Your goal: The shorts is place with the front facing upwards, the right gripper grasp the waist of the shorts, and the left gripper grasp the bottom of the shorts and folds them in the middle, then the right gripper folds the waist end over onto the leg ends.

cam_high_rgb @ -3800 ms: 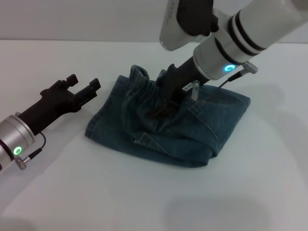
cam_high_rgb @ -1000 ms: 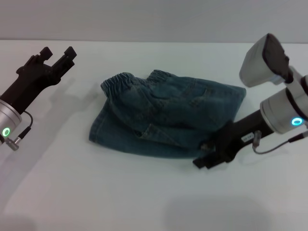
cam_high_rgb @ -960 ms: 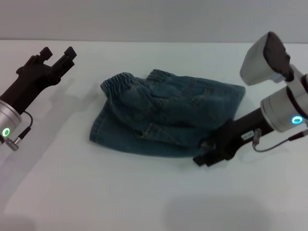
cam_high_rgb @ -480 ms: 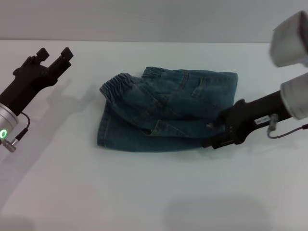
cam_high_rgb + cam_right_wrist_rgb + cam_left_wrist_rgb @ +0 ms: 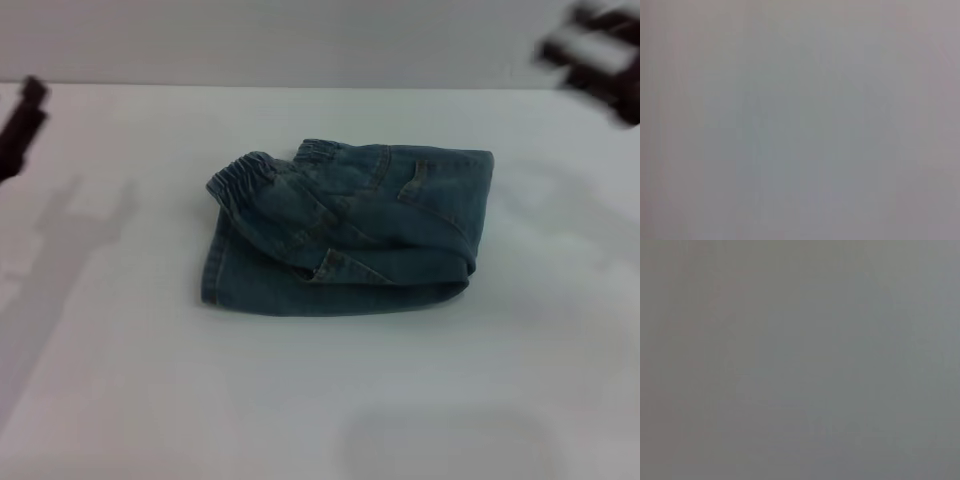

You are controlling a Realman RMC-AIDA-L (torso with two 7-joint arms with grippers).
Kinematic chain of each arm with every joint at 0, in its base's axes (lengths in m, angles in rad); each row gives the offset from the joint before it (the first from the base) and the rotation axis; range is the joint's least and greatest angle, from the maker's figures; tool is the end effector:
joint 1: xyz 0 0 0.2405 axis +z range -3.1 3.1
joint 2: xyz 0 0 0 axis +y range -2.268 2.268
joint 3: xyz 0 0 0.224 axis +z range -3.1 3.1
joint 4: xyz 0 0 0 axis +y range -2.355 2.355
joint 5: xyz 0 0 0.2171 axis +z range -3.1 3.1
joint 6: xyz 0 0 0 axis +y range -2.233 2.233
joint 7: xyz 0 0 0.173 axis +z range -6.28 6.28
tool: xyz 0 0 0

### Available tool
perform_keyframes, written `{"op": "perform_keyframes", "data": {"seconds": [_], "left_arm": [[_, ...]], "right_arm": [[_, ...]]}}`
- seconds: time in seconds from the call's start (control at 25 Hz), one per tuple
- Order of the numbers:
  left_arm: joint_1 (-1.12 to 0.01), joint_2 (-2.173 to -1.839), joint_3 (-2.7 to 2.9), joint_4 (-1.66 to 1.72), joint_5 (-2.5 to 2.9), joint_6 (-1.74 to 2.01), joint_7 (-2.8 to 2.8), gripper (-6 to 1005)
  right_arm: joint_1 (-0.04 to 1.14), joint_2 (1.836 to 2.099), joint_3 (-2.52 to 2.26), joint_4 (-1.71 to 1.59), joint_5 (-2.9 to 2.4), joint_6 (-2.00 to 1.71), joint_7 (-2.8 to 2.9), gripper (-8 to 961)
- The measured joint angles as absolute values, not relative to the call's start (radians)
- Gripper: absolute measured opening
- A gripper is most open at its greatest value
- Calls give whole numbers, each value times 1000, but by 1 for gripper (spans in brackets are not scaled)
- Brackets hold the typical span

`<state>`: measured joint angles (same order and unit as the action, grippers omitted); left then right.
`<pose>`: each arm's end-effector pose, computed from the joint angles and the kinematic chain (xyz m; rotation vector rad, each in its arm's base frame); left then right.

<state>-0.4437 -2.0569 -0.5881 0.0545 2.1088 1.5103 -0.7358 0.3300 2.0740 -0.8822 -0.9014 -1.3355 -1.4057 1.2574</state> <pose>-0.3012 0.3264 0.0443 -1.5480 -0.6886 -1.1731 0.2021 0.3580 0.0827 -2.2059 0.3174 1.0352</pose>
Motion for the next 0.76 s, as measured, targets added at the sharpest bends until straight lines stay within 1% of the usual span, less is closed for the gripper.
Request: {"op": "perform_keyframes", "data": {"seconds": [0.12, 0.16, 0.2, 0.32, 0.56, 0.76], "left_arm": [[-385, -2057, -673, -4, 2108, 1558, -642, 813], [-366, -2057, -696, -24, 2109, 1570, -615, 813], [-349, -2057, -716, -38, 2108, 1580, -594, 813], [-325, -2058, -742, -51, 2109, 1596, -565, 813], [-294, -2060, -773, -55, 2109, 1604, -529, 813], [-294, -2062, -782, -58, 2109, 1596, -513, 813]], "right_arm": [[320, 2074, -801, -657, -1080, -1390, 948, 567], [327, 2075, -754, -502, -910, -1392, 770, 567], [327, 2075, -754, -502, -910, -1392, 770, 567], [341, 2076, -726, -324, -657, -1398, 542, 567], [361, 2077, -720, -199, -426, -1394, 364, 567], [368, 2076, -719, -191, -416, -1390, 361, 567]]}}
